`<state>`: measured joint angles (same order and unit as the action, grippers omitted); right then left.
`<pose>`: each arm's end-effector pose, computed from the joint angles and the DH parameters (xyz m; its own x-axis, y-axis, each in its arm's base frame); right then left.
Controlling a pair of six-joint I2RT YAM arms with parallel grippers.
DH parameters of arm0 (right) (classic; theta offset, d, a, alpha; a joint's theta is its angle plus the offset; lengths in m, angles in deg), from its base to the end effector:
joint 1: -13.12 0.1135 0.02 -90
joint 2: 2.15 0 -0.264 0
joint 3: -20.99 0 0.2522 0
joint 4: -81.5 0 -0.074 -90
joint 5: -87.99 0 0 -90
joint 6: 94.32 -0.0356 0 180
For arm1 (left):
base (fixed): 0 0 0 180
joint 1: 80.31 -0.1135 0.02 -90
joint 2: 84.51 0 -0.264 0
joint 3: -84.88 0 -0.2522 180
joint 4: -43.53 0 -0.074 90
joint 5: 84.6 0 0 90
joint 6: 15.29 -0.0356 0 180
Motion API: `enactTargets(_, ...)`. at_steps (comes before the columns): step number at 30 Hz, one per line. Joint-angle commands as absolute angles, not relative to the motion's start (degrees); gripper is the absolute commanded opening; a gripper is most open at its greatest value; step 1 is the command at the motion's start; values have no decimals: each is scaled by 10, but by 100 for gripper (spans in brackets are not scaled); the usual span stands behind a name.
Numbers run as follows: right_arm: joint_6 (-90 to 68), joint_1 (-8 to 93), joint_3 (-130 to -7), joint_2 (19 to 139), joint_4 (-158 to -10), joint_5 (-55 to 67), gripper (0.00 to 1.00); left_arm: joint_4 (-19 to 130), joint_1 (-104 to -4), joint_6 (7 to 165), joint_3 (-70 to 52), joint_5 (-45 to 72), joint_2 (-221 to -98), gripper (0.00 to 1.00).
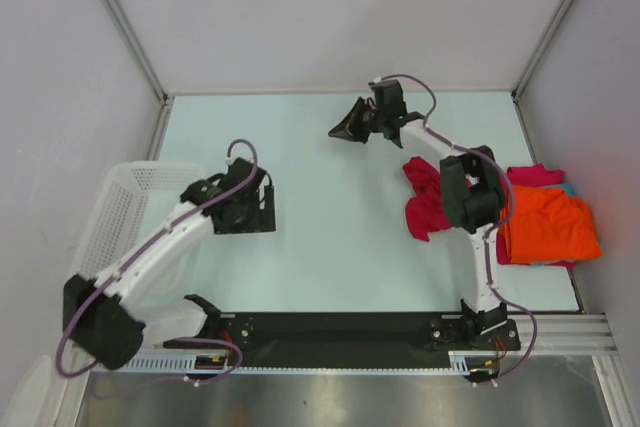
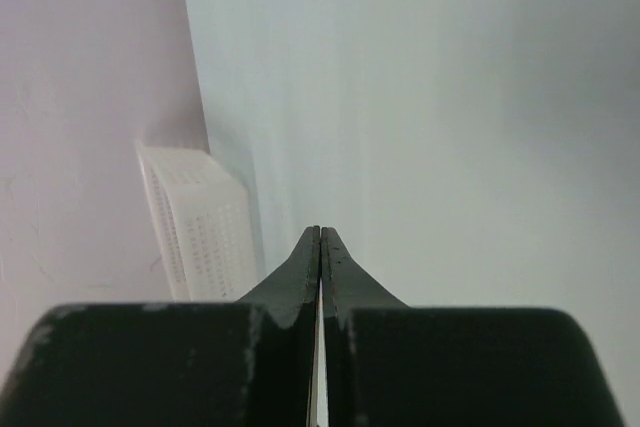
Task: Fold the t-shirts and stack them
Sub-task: Move the tshirt to the center of the board, then flatten out the tshirt
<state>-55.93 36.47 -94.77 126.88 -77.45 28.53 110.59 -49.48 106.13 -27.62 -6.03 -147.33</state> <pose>0.4685 0.2220 0.2017 -0.8910 0.3506 -0.2883 -0.0455 0.5629 0.8253 0.1764 -0.0971 0.2724 -0.8700 -0.0758 -0.4872 -0.0353 0.9951 -0.0918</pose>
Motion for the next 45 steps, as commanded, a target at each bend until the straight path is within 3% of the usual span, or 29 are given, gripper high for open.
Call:
enactTargets(1, -506, 369, -905, 1186, -757, 265, 0, 1175, -510, 1025, -185, -128, -1627, 87)
enactTargets(7, -476, 356, -867, 1123, -741, 276, 0, 1150, -546, 995, -132, -98, -1715, 87)
enactTargets(14, -467, 325, -805, 1056, -750, 304, 0, 1122, -650, 977, -171, -59, -1700, 87)
enactTargets(18, -455, 311, -787, 1031, -742, 302, 0, 1118, -668, 976, -181, -55, -1686, 87)
enactTargets(22, -431, 296, -772, 1011, -690, 257, 0, 1093, -666, 970, -168, 25, -1681, 87)
enactTargets(25, -429, 279, -736, 1004, -676, 257, 17, 1053, -656, 939, -155, 116, -1676, 87)
enactTargets(27, -431, 268, -702, 995, -675, 244, 21, 1020, -652, 926, -143, 149, -1679, 88)
enactTargets(28, -430, 267, -692, 991, -677, 239, 27, 1013, -645, 923, -135, 184, -1684, 88)
enactTargets(29, -429, 264, -684, 982, -674, 232, 40, 999, -639, 923, -119, 199, -1697, 88)
enactTargets(37, -395, 223, -642, 930, -616, 174, 46, 937, -464, 925, -26, 283, -1806, 88)
enactTargets(45, -360, 196, -677, 897, -546, 108, 46, 867, -409, 948, -18, 329, -1838, 88)
